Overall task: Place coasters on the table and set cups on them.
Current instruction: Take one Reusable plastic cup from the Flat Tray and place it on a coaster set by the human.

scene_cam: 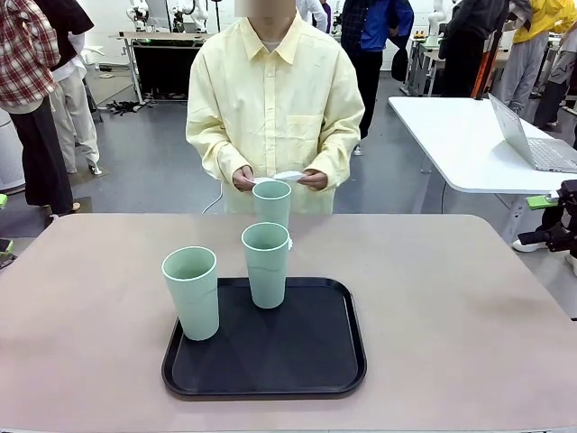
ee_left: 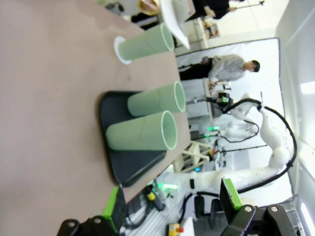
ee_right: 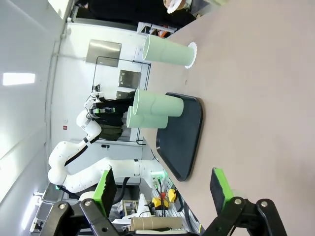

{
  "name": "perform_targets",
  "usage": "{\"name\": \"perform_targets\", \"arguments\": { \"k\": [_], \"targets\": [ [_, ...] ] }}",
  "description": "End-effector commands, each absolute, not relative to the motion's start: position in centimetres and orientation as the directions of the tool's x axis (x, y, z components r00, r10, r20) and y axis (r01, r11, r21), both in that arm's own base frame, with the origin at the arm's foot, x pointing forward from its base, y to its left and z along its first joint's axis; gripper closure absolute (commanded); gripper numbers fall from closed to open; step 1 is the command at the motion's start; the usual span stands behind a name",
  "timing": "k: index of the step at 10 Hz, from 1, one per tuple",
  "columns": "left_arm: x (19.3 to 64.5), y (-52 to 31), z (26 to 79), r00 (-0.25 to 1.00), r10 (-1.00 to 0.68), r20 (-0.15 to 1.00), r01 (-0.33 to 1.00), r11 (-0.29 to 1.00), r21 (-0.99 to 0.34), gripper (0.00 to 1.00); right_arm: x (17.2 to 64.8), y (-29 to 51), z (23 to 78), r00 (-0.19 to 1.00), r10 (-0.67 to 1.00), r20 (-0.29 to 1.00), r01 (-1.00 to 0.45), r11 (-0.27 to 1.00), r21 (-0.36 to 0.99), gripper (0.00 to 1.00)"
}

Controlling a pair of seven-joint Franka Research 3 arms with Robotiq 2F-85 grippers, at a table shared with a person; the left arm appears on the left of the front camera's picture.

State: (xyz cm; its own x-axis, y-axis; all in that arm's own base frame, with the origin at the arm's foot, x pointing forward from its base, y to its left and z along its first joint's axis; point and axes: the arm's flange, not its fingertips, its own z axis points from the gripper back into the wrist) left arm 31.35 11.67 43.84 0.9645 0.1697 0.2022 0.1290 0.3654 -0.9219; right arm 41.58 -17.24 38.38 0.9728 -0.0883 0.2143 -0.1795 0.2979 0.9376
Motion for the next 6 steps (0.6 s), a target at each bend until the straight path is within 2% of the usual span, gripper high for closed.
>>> {"name": "perform_targets", "arguments": {
  "k": [1,6],
  "targets": [
    [31.29,11.71,43.91,0.962,0.173,0.212,0.14,0.354,-0.925,0.0,41.39,-17.33,38.49,0.973,-0.081,0.216,-0.182,0.301,0.936,0.0],
    [31.29,11.71,43.91,0.962,0.173,0.212,0.14,0.354,-0.925,0.0,41.39,-17.33,38.49,0.973,-0.081,0.216,-0.182,0.301,0.936,0.0]
  ]
}}
